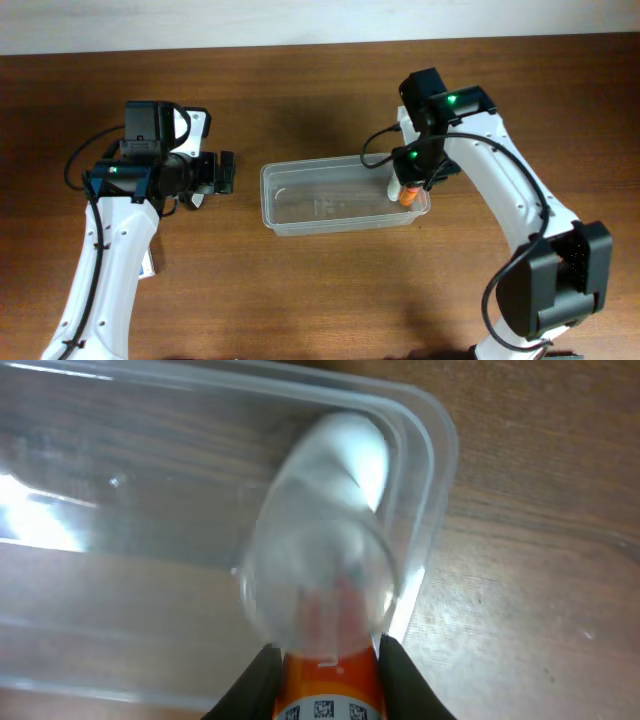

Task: Pack container
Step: 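Place the orange tube upright in the container beside the spray bottle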

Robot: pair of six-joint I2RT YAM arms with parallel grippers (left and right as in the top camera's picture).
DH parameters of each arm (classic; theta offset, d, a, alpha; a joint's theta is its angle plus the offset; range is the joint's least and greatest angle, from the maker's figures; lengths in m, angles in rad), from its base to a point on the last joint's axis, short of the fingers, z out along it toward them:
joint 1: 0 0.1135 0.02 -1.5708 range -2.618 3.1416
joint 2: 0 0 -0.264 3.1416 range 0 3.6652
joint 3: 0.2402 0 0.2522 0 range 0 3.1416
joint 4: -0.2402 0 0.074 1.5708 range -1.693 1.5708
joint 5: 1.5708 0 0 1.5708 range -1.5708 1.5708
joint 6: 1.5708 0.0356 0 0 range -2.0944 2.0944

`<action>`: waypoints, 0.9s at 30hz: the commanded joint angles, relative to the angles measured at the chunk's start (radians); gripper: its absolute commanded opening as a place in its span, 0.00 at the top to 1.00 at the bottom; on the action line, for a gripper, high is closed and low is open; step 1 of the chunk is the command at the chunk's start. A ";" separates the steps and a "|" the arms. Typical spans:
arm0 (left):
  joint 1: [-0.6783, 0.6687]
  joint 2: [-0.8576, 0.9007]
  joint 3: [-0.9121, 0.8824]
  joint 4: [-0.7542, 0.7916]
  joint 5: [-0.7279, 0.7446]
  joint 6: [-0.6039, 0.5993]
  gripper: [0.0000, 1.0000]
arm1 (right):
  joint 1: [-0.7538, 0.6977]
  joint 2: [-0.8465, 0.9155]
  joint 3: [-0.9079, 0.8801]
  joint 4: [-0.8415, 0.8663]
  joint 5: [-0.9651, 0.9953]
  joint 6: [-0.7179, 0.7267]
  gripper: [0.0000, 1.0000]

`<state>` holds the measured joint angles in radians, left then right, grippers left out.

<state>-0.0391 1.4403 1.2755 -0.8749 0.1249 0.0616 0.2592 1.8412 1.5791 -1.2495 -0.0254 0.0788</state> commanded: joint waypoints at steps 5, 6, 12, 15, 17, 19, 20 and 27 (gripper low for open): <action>0.003 0.005 0.023 -0.001 0.017 0.015 0.01 | 0.009 0.001 -0.027 0.026 -0.005 0.007 0.77; 0.003 0.005 0.023 -0.001 0.018 0.015 0.01 | 0.009 0.001 -0.027 0.026 -0.005 0.007 0.77; 0.003 0.005 0.023 -0.001 0.018 0.015 0.01 | 0.009 0.001 -0.027 0.023 -0.005 0.007 0.56; 0.003 0.005 0.023 -0.001 0.018 0.015 0.01 | 0.009 0.001 -0.027 0.024 -0.005 0.006 0.56; 0.003 0.005 0.023 -0.001 0.018 0.015 0.01 | 0.009 0.000 -0.027 0.024 -0.005 0.002 0.56; 0.003 0.005 0.023 -0.001 0.018 0.015 0.01 | 0.010 -0.027 -0.027 0.023 -0.005 -0.012 0.56; 0.003 0.005 0.023 -0.001 0.018 0.015 0.01 | 0.010 -0.048 -0.023 0.023 -0.005 -0.011 0.56; 0.003 0.005 0.023 -0.001 0.017 0.015 0.01 | -0.004 -0.266 0.076 -0.001 0.093 0.043 0.45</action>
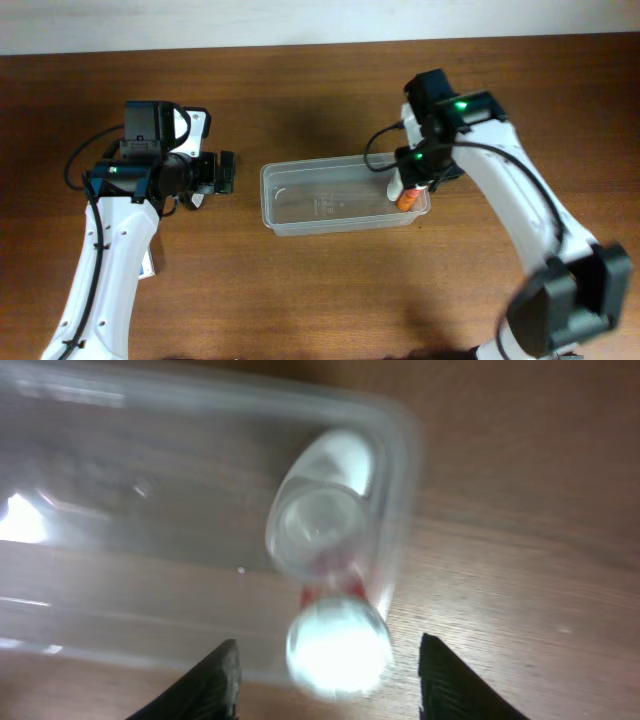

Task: Pack container
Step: 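Place the orange tube upright in the container beside the spray bottle, then retract the right gripper and move the left gripper to the dark bottle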

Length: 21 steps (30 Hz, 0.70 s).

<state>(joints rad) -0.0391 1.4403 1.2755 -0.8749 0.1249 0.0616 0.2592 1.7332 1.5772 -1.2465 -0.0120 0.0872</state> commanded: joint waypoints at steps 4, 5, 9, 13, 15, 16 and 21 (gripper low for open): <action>0.003 0.005 0.023 0.002 0.017 0.015 0.00 | -0.071 -0.278 0.091 -0.008 0.169 0.120 0.25; 0.003 0.005 0.023 0.003 0.017 0.016 0.00 | -0.106 -0.301 0.091 -0.014 0.172 0.140 0.20; 0.003 0.005 0.023 0.003 -0.011 0.014 0.01 | -0.266 -0.318 0.089 -0.055 0.143 0.165 0.04; 0.025 0.004 0.035 0.002 -0.057 -0.024 0.01 | -0.399 -0.277 0.067 -0.087 0.090 0.150 0.02; 0.061 0.005 0.049 0.003 -0.060 -0.072 0.01 | -0.452 -0.244 0.047 -0.093 0.082 0.150 0.02; 0.077 0.005 0.053 0.008 -0.059 -0.082 0.01 | -0.469 -0.225 0.039 -0.093 0.083 0.150 0.02; 0.145 0.030 0.054 0.057 -0.059 -0.123 0.01 | -0.496 -0.111 0.031 -0.093 0.066 0.128 0.02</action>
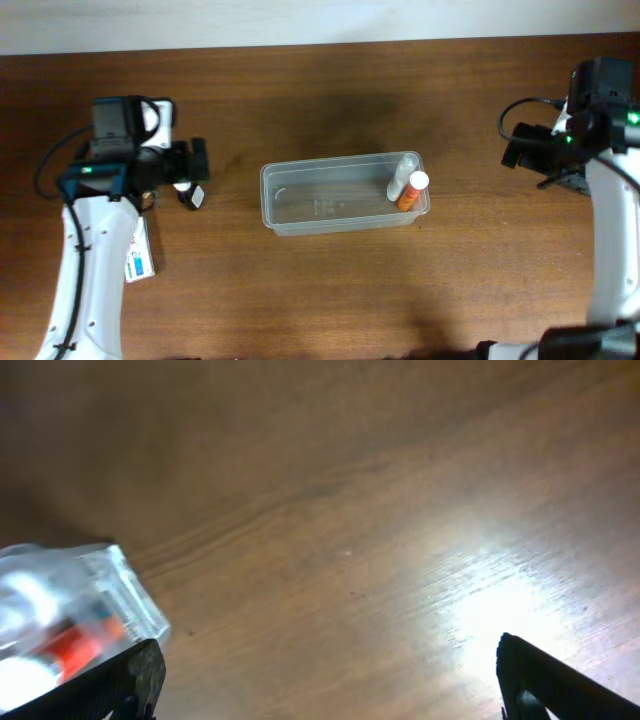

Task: Pack container
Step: 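Retract the right gripper and move the left gripper to the dark bottle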

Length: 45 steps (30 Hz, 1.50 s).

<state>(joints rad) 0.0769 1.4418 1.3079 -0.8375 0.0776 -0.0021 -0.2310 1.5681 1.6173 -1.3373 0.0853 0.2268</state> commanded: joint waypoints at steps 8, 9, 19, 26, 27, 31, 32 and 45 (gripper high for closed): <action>0.033 0.182 0.022 0.027 -0.011 -0.081 0.01 | -0.005 0.167 -0.009 -0.002 -0.071 -0.012 0.03; 0.033 0.203 0.022 0.027 -0.011 -0.081 0.01 | -0.005 0.172 -0.009 -0.002 -0.080 -0.012 0.03; 0.033 0.354 0.022 0.018 -0.014 -0.080 0.18 | -0.005 0.176 -0.009 0.005 -0.082 -0.011 0.03; 0.033 0.367 0.021 0.017 -0.014 -0.080 0.36 | -0.005 0.176 -0.009 0.006 -0.082 -0.012 0.03; 0.033 0.367 0.021 0.016 -0.014 -0.080 0.39 | -0.005 0.176 -0.009 0.005 -0.082 -0.012 0.03; 0.033 0.367 0.022 0.013 -0.014 -0.080 0.48 | -0.005 0.176 -0.009 0.005 -0.082 -0.012 0.03; 0.033 0.367 0.021 0.013 -0.014 -0.080 0.50 | -0.005 0.176 -0.009 0.005 -0.082 -0.012 0.03; 0.033 0.366 0.022 -0.013 -0.014 -0.080 0.81 | -0.005 0.176 -0.009 -0.002 -0.082 -0.012 0.04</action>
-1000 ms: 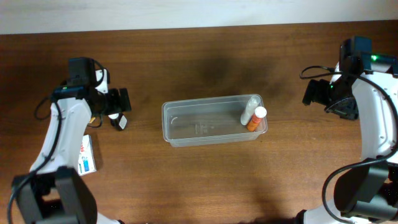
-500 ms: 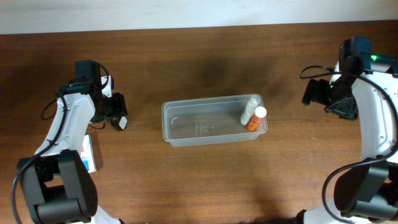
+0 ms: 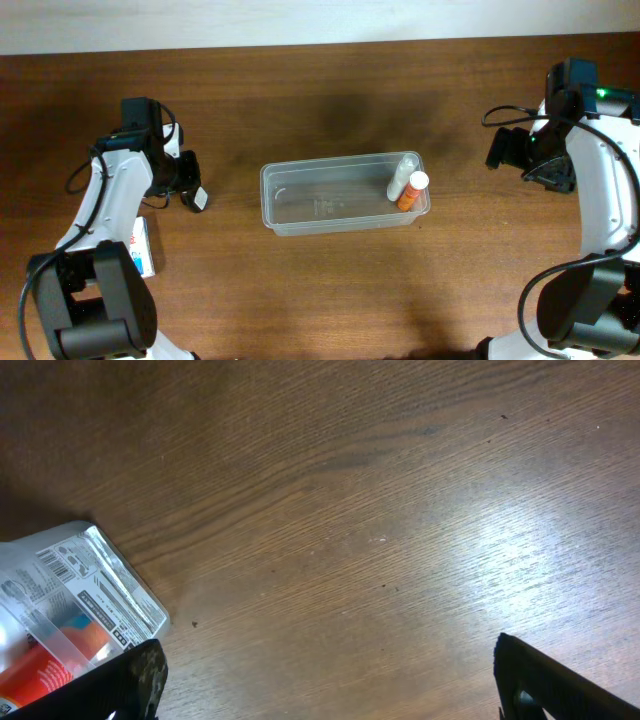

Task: Pack container
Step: 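Retract the right gripper and move the left gripper to the dark bottle, then carry the dark bottle with the left gripper into the container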

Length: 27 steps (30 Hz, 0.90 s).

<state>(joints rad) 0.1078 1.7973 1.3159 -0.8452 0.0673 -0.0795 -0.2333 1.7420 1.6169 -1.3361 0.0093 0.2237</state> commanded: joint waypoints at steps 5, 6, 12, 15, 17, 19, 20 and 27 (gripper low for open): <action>-0.039 -0.060 0.094 -0.036 -0.003 -0.003 0.93 | -0.003 0.002 -0.009 -0.007 -0.006 -0.009 0.04; -0.065 -0.091 0.130 -0.047 -0.003 -0.003 0.95 | -0.003 0.002 -0.009 -0.007 -0.006 -0.009 0.04; -0.279 -0.193 0.348 -0.094 -0.008 -0.002 1.00 | -0.003 0.002 -0.009 -0.006 -0.006 -0.009 0.04; -0.415 -0.193 0.379 -0.080 -0.016 -0.002 0.99 | -0.003 0.002 -0.009 -0.006 -0.006 -0.009 0.04; -0.476 -0.182 0.379 -0.080 -0.015 -0.003 1.00 | -0.003 0.002 -0.009 -0.006 -0.006 -0.009 0.04; -0.560 -0.153 0.379 -0.079 -0.016 -0.003 1.00 | -0.003 0.002 -0.009 -0.006 -0.006 -0.009 0.04; -0.591 -0.136 0.379 -0.079 -0.015 -0.003 0.99 | -0.003 0.002 -0.009 -0.006 -0.006 -0.009 0.04; -0.736 0.025 0.379 -0.032 -0.014 -0.127 0.99 | -0.003 0.002 -0.009 -0.012 -0.006 -0.009 0.04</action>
<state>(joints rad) -0.5896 1.7611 1.6970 -0.9100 0.0528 -0.1360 -0.2333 1.7420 1.6169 -1.3437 0.0086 0.2237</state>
